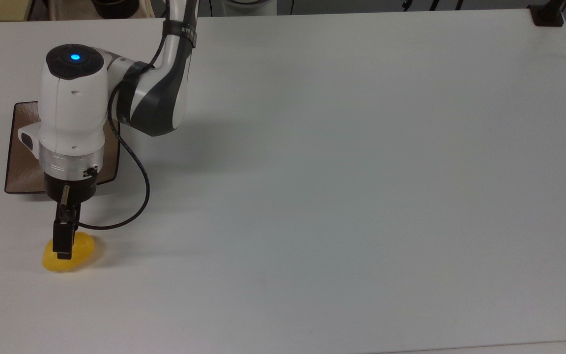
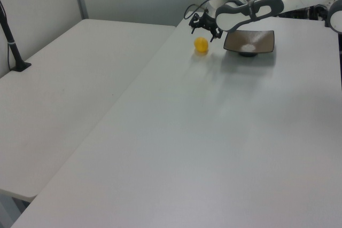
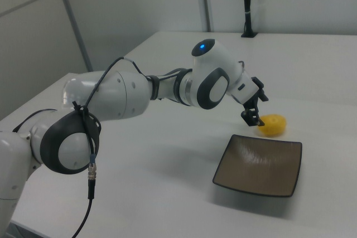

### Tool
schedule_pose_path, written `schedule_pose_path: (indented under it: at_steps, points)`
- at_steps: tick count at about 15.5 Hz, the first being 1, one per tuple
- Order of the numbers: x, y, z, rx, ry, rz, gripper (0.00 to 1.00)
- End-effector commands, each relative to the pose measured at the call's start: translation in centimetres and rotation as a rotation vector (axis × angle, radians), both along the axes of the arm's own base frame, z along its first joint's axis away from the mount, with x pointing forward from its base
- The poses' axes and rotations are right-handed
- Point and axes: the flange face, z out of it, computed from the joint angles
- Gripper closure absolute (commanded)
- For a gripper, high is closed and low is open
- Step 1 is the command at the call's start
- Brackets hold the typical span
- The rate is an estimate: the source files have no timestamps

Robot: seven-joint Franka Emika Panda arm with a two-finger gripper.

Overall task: Put potatoes on a ceramic plate
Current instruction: 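Lower the gripper down around the yellow potato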

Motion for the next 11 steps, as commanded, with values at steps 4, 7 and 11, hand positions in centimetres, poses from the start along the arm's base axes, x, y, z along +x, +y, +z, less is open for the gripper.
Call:
schedule_pose_path:
  at_steps: [4,7,11]
  points:
    - [0.7,0.5,-1.2,-0.01,-0.014,-0.005,0.0]
    - [0.8,0.6,-1.7,-0.014,-0.048,0.004,0.0]
    - [1.0,0.3,-3.4,-0.016,-0.058,0.003,0.0]
